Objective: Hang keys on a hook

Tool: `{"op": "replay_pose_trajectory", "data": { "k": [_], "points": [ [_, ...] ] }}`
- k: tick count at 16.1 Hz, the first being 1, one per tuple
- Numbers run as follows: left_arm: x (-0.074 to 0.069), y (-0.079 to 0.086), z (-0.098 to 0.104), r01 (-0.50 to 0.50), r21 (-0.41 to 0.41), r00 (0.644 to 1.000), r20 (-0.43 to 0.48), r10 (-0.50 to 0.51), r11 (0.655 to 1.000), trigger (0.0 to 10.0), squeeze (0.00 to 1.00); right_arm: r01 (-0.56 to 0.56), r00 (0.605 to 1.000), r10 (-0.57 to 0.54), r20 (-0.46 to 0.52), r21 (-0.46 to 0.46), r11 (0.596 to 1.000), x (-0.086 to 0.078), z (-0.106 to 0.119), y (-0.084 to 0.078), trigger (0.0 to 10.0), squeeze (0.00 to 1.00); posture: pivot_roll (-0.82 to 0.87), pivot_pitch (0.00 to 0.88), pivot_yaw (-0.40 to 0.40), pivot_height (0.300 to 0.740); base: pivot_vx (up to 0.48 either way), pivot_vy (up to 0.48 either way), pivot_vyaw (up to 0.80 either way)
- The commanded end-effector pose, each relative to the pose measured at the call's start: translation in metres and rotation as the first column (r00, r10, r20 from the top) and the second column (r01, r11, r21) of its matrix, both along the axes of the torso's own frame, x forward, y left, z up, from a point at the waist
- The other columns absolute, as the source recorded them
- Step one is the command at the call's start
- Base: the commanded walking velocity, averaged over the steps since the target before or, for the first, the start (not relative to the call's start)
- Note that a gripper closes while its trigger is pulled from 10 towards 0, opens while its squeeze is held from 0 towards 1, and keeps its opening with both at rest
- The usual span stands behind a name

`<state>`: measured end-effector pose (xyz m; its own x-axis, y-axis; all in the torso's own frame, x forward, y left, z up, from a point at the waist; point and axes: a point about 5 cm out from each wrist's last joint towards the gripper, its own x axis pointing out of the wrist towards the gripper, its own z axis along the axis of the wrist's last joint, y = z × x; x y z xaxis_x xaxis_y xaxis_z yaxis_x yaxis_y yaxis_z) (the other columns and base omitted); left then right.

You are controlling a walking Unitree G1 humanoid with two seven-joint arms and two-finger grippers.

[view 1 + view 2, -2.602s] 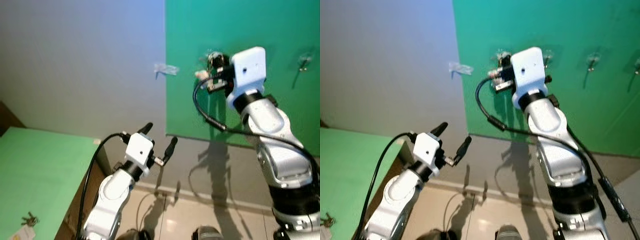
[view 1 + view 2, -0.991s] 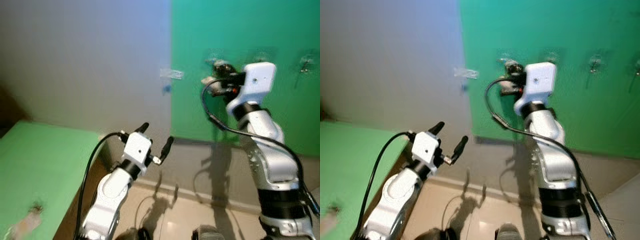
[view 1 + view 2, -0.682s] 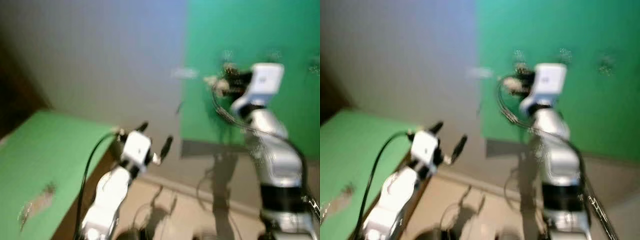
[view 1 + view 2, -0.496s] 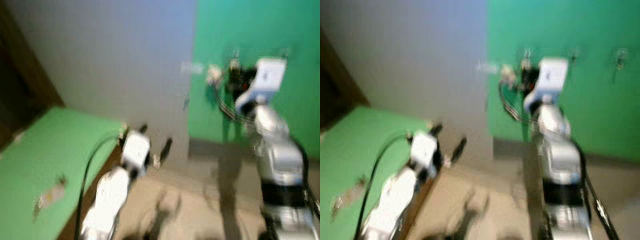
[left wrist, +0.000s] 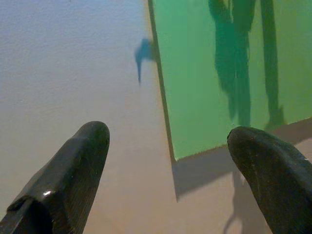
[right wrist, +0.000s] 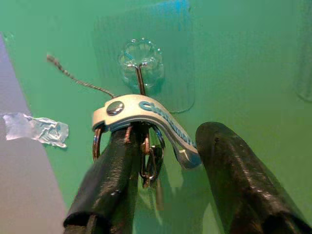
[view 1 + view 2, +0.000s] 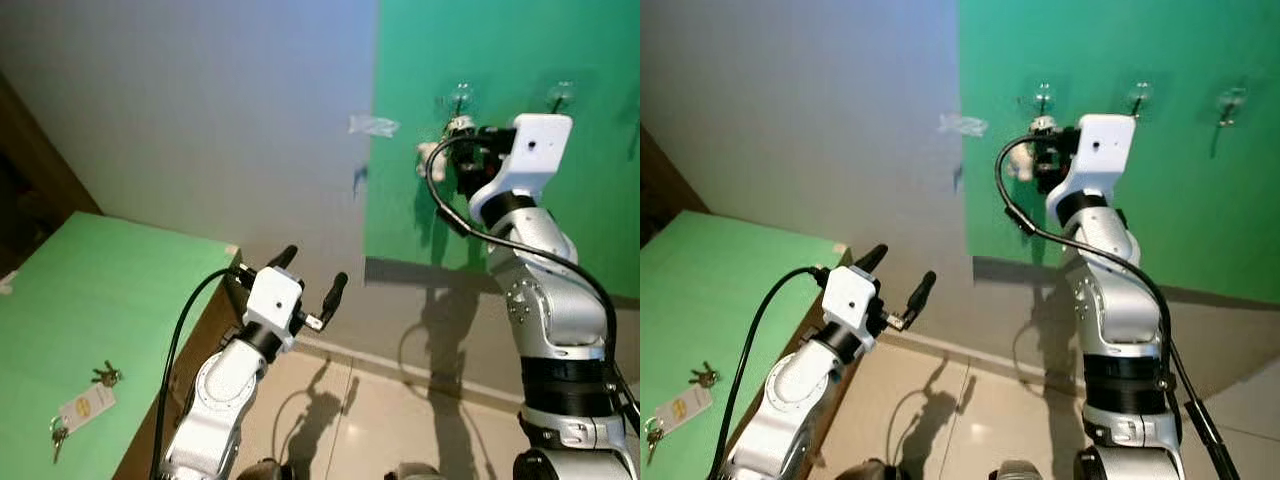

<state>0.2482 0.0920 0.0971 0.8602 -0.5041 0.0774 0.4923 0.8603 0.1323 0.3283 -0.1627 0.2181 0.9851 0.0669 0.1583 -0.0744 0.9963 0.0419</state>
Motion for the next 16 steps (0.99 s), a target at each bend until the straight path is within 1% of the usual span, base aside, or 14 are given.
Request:
{"op": "replay_pose_trajectory", "data": {
  "k": [1,5,9,10,11,13,14,16],
  "points": [
    [-0.001,0.000,0.001,-0.001,0.008,1.000,0.003,0.001,1.000,10.0,0.00,0.012,0.995,-0.013,-0.098,-0.010,1.000,0.002,-0.017,-0.002,10.0,1.00,-0.23,0.045,0.072,0.720,0.000,0.000,0.00],
    [-0.002,-0.002,0.001,0.003,0.003,1.000,0.002,-0.003,1.000,10.0,0.00,0.004,0.996,-0.005,-0.092,-0.010,1.000,0.003,-0.016,-0.001,10.0,1.00,-0.23,0.039,0.071,0.720,0.000,0.000,0.00],
    [-0.003,-0.003,0.000,0.004,0.002,1.000,0.002,-0.004,1.000,10.0,0.00,-0.011,0.995,0.011,-0.101,0.008,1.000,0.004,-0.016,0.000,10.0,1.00,-0.22,0.028,0.066,0.720,0.000,0.000,0.00],
    [-0.004,-0.003,-0.001,0.003,0.002,1.000,0.001,-0.003,1.000,10.0,0.00,-0.013,0.994,0.015,-0.105,0.023,1.000,0.005,-0.015,0.001,10.0,1.00,-0.22,0.025,0.063,0.720,0.000,0.000,0.00],
    [-0.004,-0.003,-0.002,0.002,0.004,1.000,0.000,-0.002,1.000,10.0,0.00,-0.016,0.992,0.023,-0.120,0.059,0.998,0.006,-0.015,0.001,10.0,1.00,-0.22,0.024,0.061,0.720,0.000,0.000,0.00],
    [-0.004,-0.002,-0.002,0.001,0.005,1.000,0.000,-0.001,1.000,10.0,0.00,-0.018,0.990,0.030,-0.139,0.091,0.996,0.007,-0.017,-0.001,10.0,1.00,-0.22,0.023,0.060,0.720,0.000,0.000,0.00],
    [-0.004,-0.002,-0.003,0.001,0.006,1.000,-0.002,-0.001,1.000,10.0,0.00,-0.012,0.982,0.042,-0.183,0.166,0.986,0.007,-0.021,-0.003,10.0,1.00,-0.22,0.024,0.060,0.720,0.000,0.000,0.00],
    [-0.004,-0.002,-0.003,0.001,0.007,1.000,-0.003,-0.001,1.000,10.0,0.00,0.030,0.956,0.074,-0.285,0.343,0.939,0.010,-0.031,-0.007,10.0,1.00,-0.22,0.025,0.060,0.720,0.000,0.000,0.00]
  ]
}}
